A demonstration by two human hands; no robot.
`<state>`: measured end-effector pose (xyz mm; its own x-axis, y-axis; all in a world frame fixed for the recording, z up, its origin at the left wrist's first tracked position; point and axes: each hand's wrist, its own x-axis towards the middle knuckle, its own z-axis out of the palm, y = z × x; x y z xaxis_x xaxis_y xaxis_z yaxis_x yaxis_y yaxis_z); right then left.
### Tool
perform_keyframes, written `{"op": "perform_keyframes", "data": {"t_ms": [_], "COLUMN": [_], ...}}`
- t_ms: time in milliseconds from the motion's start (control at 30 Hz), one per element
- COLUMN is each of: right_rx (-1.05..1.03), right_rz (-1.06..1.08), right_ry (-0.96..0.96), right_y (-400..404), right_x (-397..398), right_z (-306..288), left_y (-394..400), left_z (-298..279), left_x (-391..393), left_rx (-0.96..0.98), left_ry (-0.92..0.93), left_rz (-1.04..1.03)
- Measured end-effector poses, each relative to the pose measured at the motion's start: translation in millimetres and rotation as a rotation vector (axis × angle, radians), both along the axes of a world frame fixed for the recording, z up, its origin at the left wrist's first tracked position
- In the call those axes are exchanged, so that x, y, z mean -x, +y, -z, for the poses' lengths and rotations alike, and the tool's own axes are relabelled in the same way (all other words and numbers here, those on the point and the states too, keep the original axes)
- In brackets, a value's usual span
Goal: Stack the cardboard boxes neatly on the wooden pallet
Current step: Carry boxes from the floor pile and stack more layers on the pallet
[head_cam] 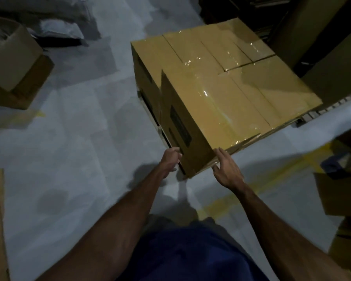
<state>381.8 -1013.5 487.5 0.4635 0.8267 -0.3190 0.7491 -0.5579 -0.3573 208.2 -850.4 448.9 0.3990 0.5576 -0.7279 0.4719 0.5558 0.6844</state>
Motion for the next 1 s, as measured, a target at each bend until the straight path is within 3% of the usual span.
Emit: {"op": "perform_keyframes", "data": {"t_ms": [233,633,1000], "right_rx": [0.012,0.081,0.099], "right_rz": [-0.027,-0.335,-0.505], "right_ry": [-0.067,-0.088,-0.177], "right_y": [66,247,411], "right_x": [-20,-75,-90], "right_z": [-28,-12,4], "left_y": [60,130,223], "left_z": [-8,27,95], "left_x": [-10,-60,-104], "left_rx": [0.041,-0.038,0.21], "left_ry": [-0.139,-0.105,-0.117], "left_rz": [-0.063,-0.175,-0.297]}}
